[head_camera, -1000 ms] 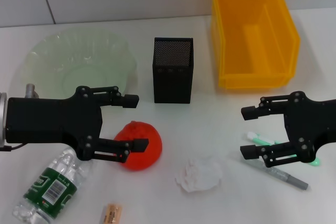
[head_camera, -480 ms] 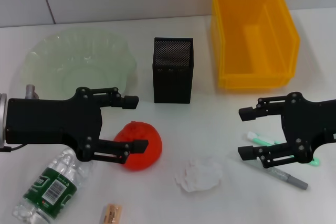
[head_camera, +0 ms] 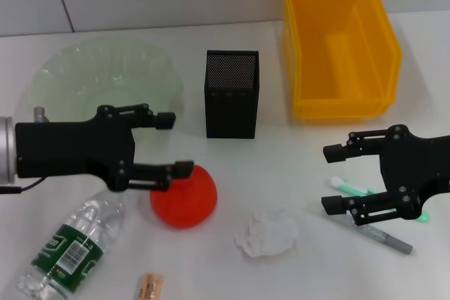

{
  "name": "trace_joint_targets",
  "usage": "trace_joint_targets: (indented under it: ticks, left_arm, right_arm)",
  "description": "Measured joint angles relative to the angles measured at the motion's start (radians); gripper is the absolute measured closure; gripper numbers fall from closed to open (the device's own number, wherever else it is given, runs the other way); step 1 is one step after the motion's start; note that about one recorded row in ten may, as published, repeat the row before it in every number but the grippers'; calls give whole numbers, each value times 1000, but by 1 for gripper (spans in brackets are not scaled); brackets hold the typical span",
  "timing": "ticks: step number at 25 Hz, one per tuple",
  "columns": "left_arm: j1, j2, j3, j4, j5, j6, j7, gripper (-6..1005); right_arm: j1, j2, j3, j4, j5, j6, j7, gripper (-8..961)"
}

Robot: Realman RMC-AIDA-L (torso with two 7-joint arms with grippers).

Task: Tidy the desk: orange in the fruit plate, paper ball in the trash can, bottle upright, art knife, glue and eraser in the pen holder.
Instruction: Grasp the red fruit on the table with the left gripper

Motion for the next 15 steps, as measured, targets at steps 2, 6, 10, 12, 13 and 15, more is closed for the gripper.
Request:
trace_joint_targets:
  ticks: [2, 6, 10, 12, 13, 15]
  left_arm:
    - [-11, 1, 0, -33, 2, -37, 2, 154]
    - [-35, 1, 13, -100, 20, -118, 17, 154]
    - [-46, -2, 37, -130, 59, -158, 42, 154]
    - [-45, -3, 77, -139, 72, -190, 45, 154]
    - [-44, -2, 90, -142, 73, -200, 45, 154]
    - [-39, -2, 116, -147, 79, -227, 45, 154]
  right_arm:
    - [-3, 0, 1, 0, 0, 0, 0, 186]
    - [-11, -1, 3, -7, -1, 0, -1, 186]
    - [-15, -1, 3, -7, -1, 0, -1, 186]
    - [-16, -1, 4, -7, -1, 0, -1, 186]
    - [-16, -1, 4, -6, -1, 0, -1, 186]
    - [-16, -1, 5, -6, -1, 0, -2, 186]
